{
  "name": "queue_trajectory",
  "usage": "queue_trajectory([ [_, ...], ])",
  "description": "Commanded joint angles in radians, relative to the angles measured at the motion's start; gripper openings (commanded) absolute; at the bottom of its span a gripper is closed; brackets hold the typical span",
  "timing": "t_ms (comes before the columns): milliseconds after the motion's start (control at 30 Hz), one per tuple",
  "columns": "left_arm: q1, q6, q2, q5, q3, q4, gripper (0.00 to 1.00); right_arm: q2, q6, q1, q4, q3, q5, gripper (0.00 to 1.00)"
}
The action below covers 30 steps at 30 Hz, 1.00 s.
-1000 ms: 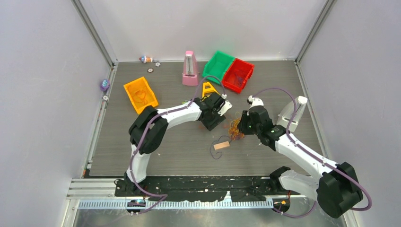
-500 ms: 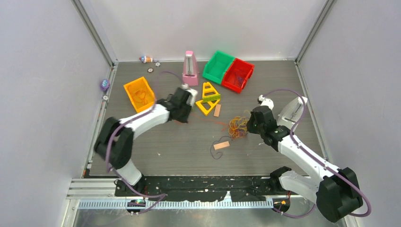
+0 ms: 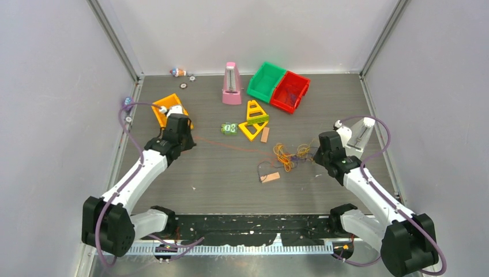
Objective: Untangle the cables
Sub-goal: Untie the cable.
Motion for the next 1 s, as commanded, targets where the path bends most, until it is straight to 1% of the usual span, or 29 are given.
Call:
queue_trajectory([
  [0,0.068,-0.13,-0.06,-0.137,0.015,-0.062,0.0,-0.024,0.03,-0.013,-0.006,0.02,0.053,0.07],
  [133,0.117,-0.215,-0.121,-0.218,0.0,-0.112,0.0,-0.032,0.032,-0.018,-0.02,0.024,0.077,0.07],
  [300,0.234,-0.26,-0.222,-0.187,-0.04,-0.105,0.0,-0.04,0.025,-0.026,-0.032,0.024,0.075,0.07],
  [367,0.273,-0.265,-0.25,-0.197,-0.038,-0.121,0.0,-0.046,0.022,-0.026,-0.032,0.023,0.073,0.07],
  [467,0.321,-0.301,-0.305,-0.247,-0.032,-0.172,0.0,-0.048,0.009,-0.026,-0.034,0.025,0.076,0.06],
  [500,0.356,-0.309,-0.328,-0.25,-0.037,-0.175,0.0,-0.048,0.008,-0.027,-0.038,0.027,0.078,0.05],
  [567,0.398,-0.319,-0.381,-0.235,-0.062,-0.151,0.0,-0.049,0.005,-0.027,-0.04,0.027,0.077,0.05],
  [633,0.416,-0.334,-0.408,-0.22,-0.068,-0.144,0.0,-0.049,0.006,-0.026,-0.04,0.025,0.072,0.05],
  [667,0.418,-0.324,-0.411,-0.198,-0.068,-0.126,0.0,-0.049,0.006,-0.027,-0.038,0.025,0.066,0.05],
  [700,0.418,-0.307,-0.411,-0.155,-0.069,-0.096,0.0,-0.049,-0.013,-0.027,-0.033,0.024,0.057,0.08],
  [733,0.417,-0.267,-0.409,-0.085,-0.077,-0.043,0.0,-0.051,-0.044,-0.027,0.0,0.023,-0.019,0.12],
  [767,0.417,-0.221,-0.407,0.028,-0.092,0.026,0.0,-0.055,-0.118,-0.027,0.033,0.014,-0.084,0.23],
  [800,0.416,-0.19,-0.406,0.138,-0.105,0.081,0.0,-0.066,-0.145,-0.027,0.093,0.007,-0.217,0.33],
  [833,0.408,-0.173,-0.406,0.225,-0.116,0.13,0.0,-0.075,-0.169,-0.027,0.118,-0.011,-0.265,0.52],
  [867,0.39,-0.159,-0.409,0.299,-0.13,0.179,0.0,-0.091,-0.176,-0.027,0.16,-0.019,-0.343,0.61],
  [900,0.364,-0.143,-0.409,0.342,-0.132,0.205,0.0,-0.097,-0.196,-0.026,0.176,-0.029,-0.38,0.75],
  [933,0.327,-0.13,-0.407,0.336,-0.125,0.209,0.0,-0.104,-0.204,-0.023,0.182,-0.02,-0.425,0.84],
  [967,0.275,-0.097,-0.402,0.321,-0.107,0.209,0.0,-0.107,-0.216,-0.014,0.175,-0.012,-0.434,0.87],
])
